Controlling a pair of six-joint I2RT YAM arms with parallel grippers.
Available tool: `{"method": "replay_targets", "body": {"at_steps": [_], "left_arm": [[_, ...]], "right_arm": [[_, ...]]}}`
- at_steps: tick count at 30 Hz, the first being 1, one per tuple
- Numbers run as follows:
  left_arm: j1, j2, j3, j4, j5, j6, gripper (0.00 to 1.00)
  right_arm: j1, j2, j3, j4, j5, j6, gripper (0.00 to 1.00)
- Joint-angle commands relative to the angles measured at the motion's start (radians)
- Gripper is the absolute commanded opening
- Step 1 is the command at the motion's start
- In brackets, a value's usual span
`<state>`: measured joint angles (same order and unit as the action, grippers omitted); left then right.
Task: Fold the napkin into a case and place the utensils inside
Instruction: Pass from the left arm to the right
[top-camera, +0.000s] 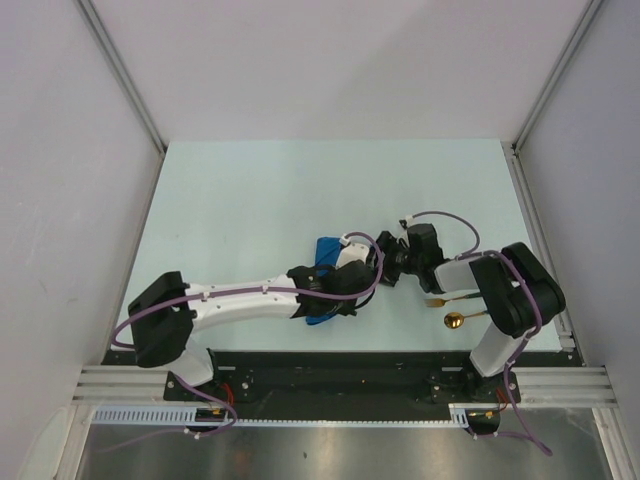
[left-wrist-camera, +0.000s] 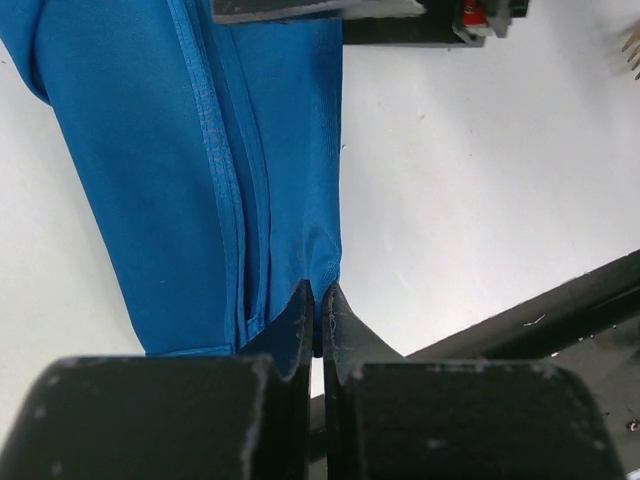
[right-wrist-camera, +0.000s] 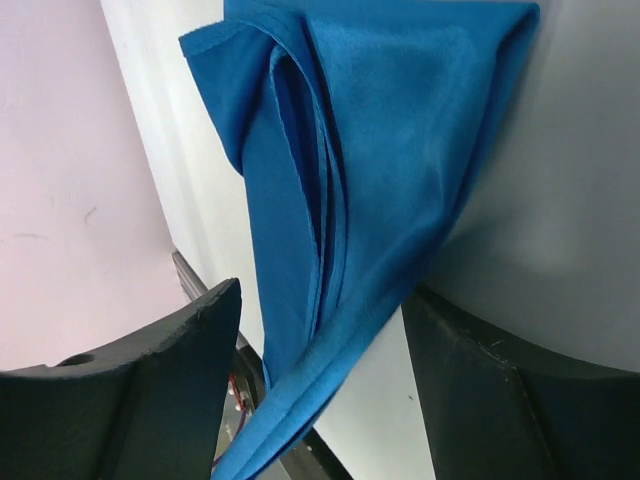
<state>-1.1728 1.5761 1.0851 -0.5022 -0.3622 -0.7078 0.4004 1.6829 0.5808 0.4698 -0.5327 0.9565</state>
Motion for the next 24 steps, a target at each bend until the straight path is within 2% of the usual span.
{"method": "replay_targets", "body": {"at_steps": [1,6,10,15,18,19,20,21,23,24], "left_arm": [[0.009,-0.060,-0.014,0.022,0.014,-0.018,0.00],[0.012,-0.071,-0.040,0.047,0.034,-0.025,0.00],[0.010,-0.074,-0.056,0.060,0.048,-0.032,0.00],[0.012,-0.080,-0.082,0.090,0.074,-0.036,0.00],[0.012,-0.088,-0.111,0.132,0.107,-0.028,0.01],[0.015,-0.090,-0.117,0.140,0.120,-0.028,0.03],[0.019,-0.091,-0.120,0.151,0.141,-0.027,0.07],[0.024,-0.099,-0.123,0.151,0.146,-0.024,0.17],[0.044,-0.117,-0.123,0.156,0.172,-0.007,0.28],[0.054,-0.143,-0.116,0.154,0.187,-0.001,0.44]], "right_arm": [[0.008,0.052,0.030,0.059,0.020,-0.002,0.69],[0.003,0.080,0.043,0.092,0.027,-0.027,0.60],[-0.003,0.101,0.059,0.115,0.020,-0.027,0.44],[-0.005,0.112,0.077,0.101,0.030,-0.045,0.32],[-0.002,0.113,0.090,0.084,0.036,-0.076,0.20],[-0.002,0.116,0.096,0.078,0.036,-0.088,0.13],[-0.002,0.118,0.103,0.069,0.033,-0.096,0.10],[0.002,0.123,0.109,0.064,0.027,-0.101,0.08],[0.002,0.126,0.122,0.049,0.023,-0.119,0.05],[0.003,0.127,0.125,0.041,0.023,-0.125,0.05]]}}
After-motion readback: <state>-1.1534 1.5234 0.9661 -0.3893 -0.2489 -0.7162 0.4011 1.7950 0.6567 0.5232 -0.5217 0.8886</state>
